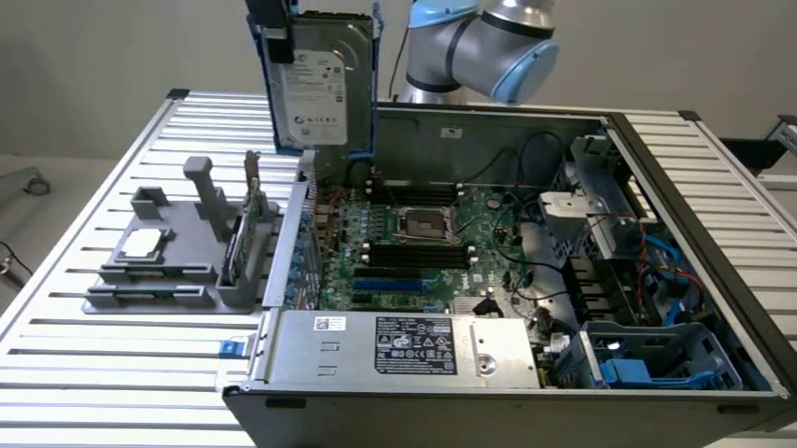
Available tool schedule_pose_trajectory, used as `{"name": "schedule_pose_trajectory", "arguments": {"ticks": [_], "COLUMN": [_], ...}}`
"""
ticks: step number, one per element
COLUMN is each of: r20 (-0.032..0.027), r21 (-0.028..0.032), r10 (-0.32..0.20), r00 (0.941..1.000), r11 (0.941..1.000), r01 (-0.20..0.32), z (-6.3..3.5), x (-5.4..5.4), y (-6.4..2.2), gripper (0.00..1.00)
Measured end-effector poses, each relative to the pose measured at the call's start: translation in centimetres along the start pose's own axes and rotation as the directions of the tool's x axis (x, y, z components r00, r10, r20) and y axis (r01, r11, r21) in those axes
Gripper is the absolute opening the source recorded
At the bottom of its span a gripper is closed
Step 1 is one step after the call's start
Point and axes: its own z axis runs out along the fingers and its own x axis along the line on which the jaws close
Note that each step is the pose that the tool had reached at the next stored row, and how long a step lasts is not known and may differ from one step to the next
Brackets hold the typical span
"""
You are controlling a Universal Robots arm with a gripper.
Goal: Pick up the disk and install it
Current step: 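Pick up the disk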
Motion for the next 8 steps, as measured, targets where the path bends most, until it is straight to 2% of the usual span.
{"name": "schedule_pose_trajectory", "arguments": {"ticks": [8], "r20": [0.0075], "r21": [0.0004], "r10": [0.0], "r00": [1.0], "r11": [1.0], "r01": [0.0], "z": [-0.26], "x": [1.0], "y": [-3.6], "gripper": [0.33]}}
